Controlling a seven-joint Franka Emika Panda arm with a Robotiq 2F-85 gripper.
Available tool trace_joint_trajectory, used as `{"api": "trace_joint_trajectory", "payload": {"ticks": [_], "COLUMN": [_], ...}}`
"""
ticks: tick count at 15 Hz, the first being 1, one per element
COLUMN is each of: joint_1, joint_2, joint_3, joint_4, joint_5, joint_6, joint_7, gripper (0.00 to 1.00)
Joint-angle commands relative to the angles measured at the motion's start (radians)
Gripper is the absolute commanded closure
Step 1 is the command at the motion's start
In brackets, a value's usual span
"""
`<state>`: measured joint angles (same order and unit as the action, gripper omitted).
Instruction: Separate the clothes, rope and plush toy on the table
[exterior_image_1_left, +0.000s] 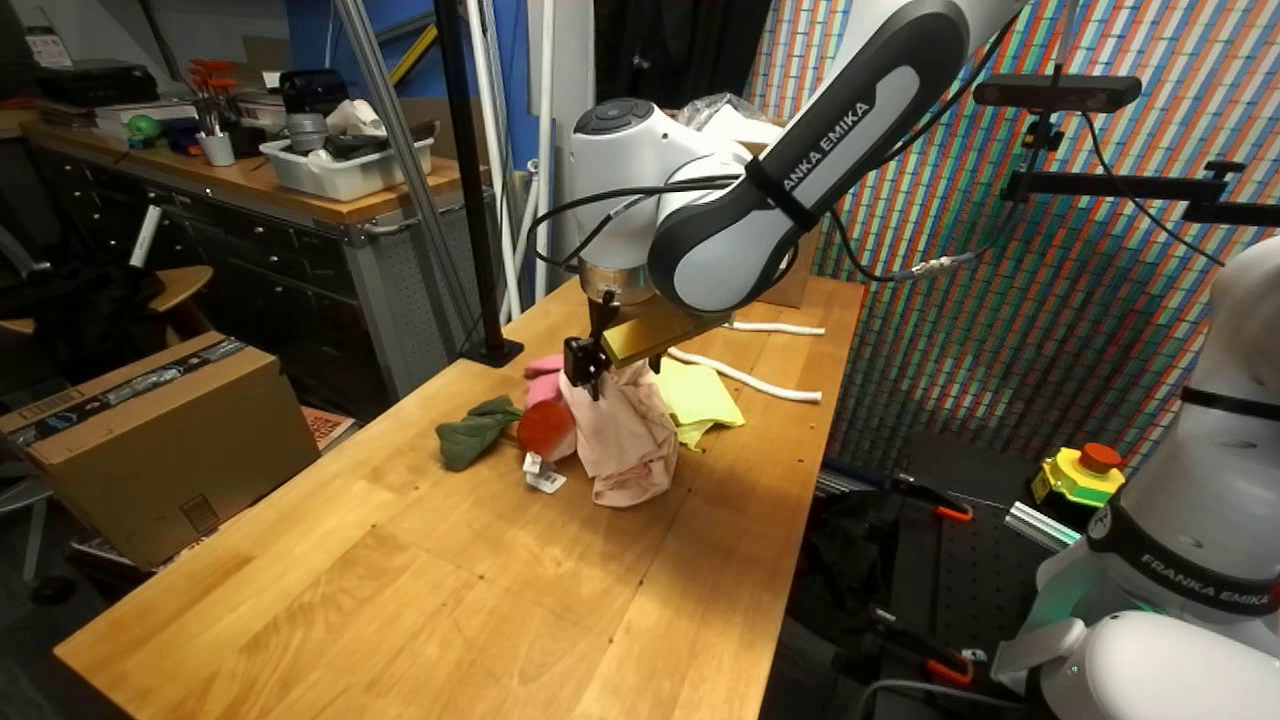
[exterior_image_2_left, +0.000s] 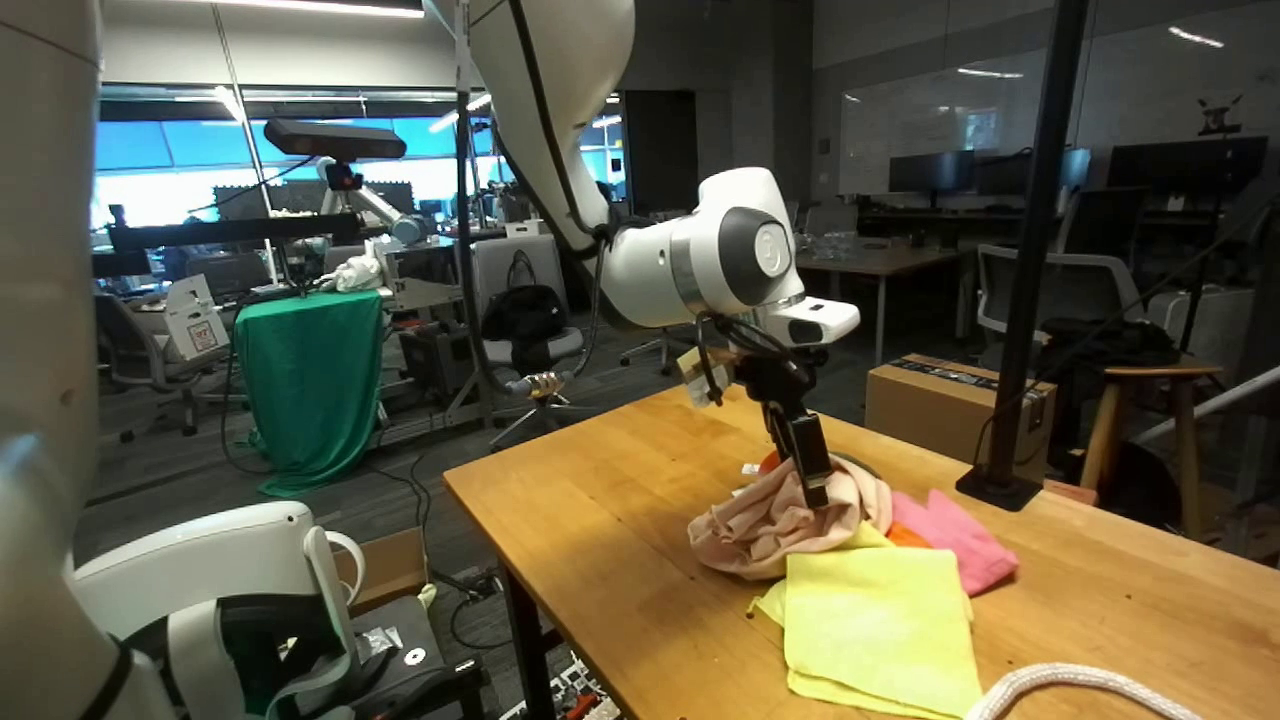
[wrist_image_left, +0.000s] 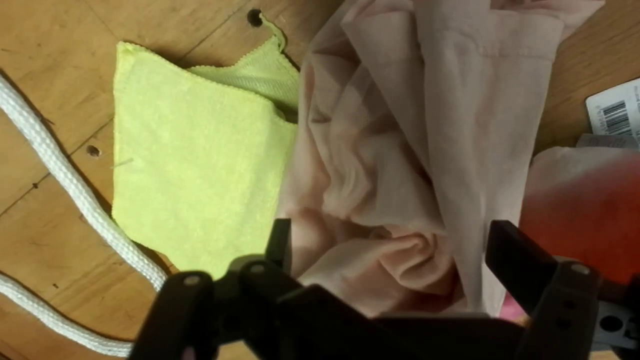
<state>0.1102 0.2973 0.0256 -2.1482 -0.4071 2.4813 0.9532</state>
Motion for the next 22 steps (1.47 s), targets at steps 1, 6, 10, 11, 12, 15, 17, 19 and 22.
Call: {"api": "trace_joint_trajectory", "payload": {"ticks": [1,6,10,11,12,15,17,19,22], "joint_1": [0.023,0.049,0.077,0.084,0.091,0.104,0.109,0.114,0.116], "joint_2": [0.034,0.067,0.086,0.089,0.091,0.094,0.094,0.093,0.085], "joint_3": [-0.026,-0.047,-0.075,-0.082,-0.090,-0.108,-0.115,-0.120,-0.119], "joint_4": [0.032,0.036,0.042,0.044,0.047,0.046,0.044,0.042,0.035], "joint_5": [0.021,-0.008,-0.033,-0.042,-0.051,-0.080,-0.093,-0.106,-0.105], "joint_6": [0.016,0.049,0.064,0.065,0.064,0.067,0.069,0.071,0.070], "joint_7": [-0.055,-0.067,-0.064,-0.061,-0.056,-0.051,-0.050,-0.047,-0.046], "gripper": [0.00,0.00,0.00,0.00,0.00,0.13,0.34,0.51,0.75]}}
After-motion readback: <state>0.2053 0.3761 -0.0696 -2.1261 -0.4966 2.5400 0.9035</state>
